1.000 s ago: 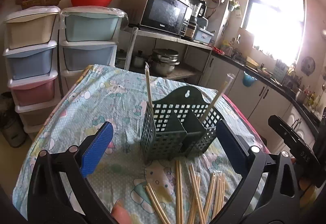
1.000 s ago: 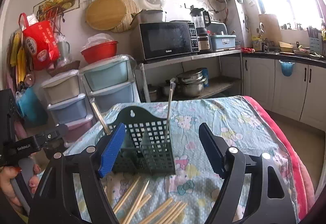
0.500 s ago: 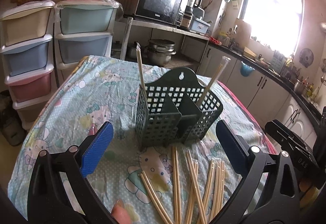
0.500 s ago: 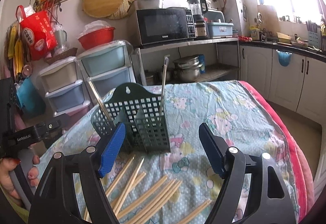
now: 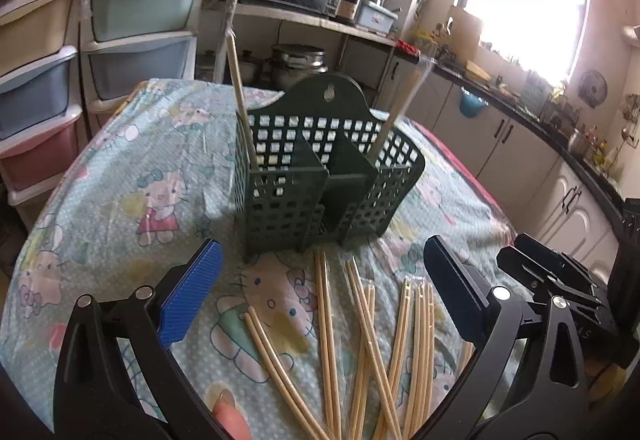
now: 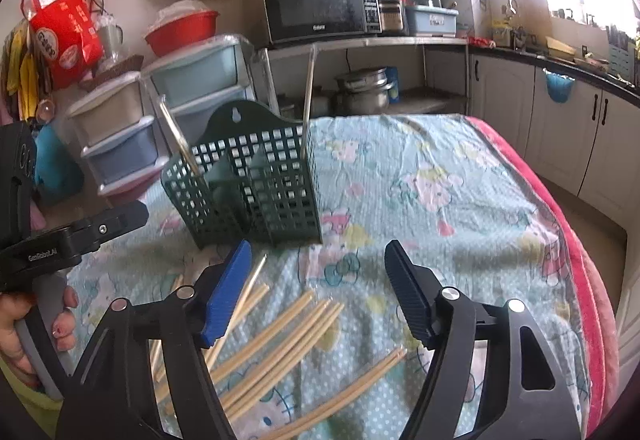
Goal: Organize utensils
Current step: 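Withdraw both open grippers from the caddy back toward the chopstick pile, then close the left gripper on another wrapped chopstick while the right gripper grasps one beside the caddy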
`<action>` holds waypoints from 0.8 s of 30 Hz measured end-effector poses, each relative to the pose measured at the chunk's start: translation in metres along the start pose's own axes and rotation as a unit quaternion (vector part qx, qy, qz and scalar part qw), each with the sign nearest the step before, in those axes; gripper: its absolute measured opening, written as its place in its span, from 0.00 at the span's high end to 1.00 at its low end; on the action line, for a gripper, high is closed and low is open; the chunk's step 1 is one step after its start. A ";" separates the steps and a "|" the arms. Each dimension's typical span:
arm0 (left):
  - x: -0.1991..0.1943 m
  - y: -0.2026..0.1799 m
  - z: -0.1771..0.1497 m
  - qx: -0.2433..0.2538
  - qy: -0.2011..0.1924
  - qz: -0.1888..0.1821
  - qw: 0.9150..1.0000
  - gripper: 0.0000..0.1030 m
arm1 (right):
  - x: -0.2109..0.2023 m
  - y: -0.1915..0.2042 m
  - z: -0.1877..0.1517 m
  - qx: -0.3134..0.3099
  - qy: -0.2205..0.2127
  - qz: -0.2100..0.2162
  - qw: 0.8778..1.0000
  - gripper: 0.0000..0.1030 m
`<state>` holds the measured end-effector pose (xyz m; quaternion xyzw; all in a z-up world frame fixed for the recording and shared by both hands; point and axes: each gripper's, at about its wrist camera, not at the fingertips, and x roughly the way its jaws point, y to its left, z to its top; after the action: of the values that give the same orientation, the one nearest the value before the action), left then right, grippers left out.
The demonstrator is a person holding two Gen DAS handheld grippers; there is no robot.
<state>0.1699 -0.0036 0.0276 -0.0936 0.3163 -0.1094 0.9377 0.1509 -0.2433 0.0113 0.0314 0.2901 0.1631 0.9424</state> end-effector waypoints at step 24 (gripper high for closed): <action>0.071 0.005 -0.028 -0.002 0.133 -0.028 0.991 0.76 | 0.060 0.000 -0.023 -0.023 0.136 0.036 0.990 0.72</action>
<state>0.2088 -0.0203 -0.0361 -0.0885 0.4359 -0.1462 0.8836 0.1847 -0.2243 -0.0405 -0.0018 0.4109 0.2066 0.8880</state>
